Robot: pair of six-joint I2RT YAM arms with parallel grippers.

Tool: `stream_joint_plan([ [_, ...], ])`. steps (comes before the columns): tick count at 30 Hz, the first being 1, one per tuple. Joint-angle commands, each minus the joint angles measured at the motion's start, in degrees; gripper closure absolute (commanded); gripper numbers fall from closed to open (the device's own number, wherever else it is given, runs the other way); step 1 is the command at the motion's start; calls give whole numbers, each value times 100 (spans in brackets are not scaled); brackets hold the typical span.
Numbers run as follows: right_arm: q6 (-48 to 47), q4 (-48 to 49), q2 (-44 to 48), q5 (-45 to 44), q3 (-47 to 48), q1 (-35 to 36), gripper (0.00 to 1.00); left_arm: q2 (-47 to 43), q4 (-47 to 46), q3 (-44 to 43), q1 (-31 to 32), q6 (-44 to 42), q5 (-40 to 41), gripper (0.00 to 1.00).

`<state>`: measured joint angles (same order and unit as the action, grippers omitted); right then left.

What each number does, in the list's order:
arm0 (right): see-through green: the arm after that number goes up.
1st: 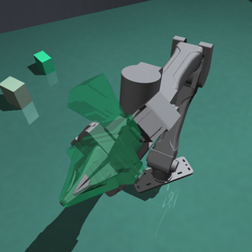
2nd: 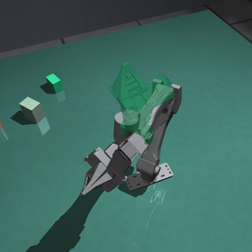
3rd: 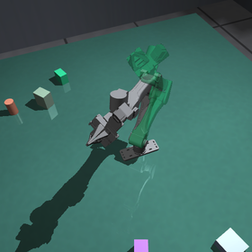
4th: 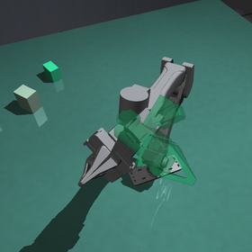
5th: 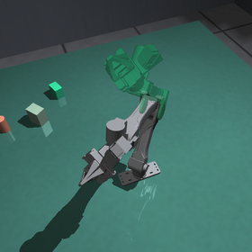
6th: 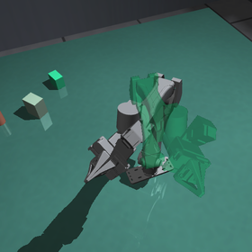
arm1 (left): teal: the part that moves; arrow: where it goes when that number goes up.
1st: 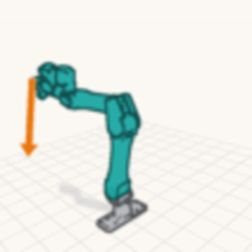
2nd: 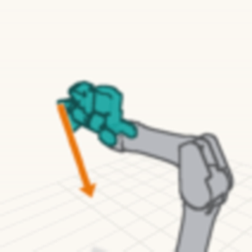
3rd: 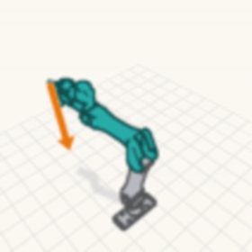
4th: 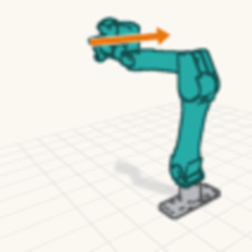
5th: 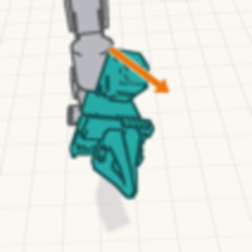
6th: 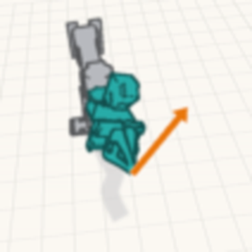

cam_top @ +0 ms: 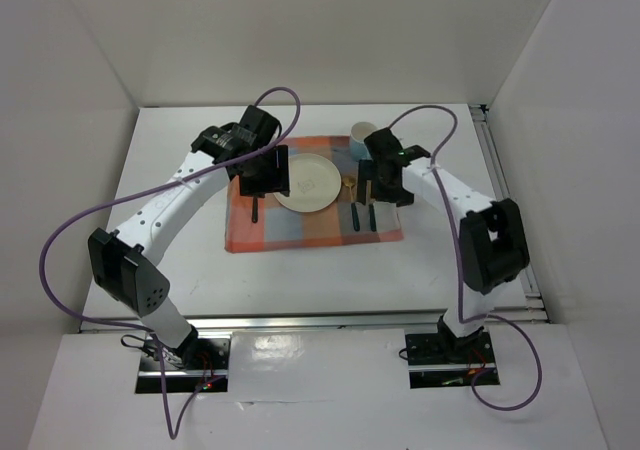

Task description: Set the dinner table for one person

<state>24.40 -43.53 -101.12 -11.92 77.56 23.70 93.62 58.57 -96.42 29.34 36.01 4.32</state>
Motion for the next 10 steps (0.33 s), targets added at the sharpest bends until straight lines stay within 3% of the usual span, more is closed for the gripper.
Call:
stream_joint_plan([
  [1,381,-349,987,-644,-81,-233,0,-37,138,-342,1,-103,236,27],
  [6,574,-236,2067,-697,-618,-525,0,-89,330,-553,1,-155,605,27],
  [10,574,-182,2422,-750,-873,-858,0,-143,331,-623,-51,-156,605,27],
])
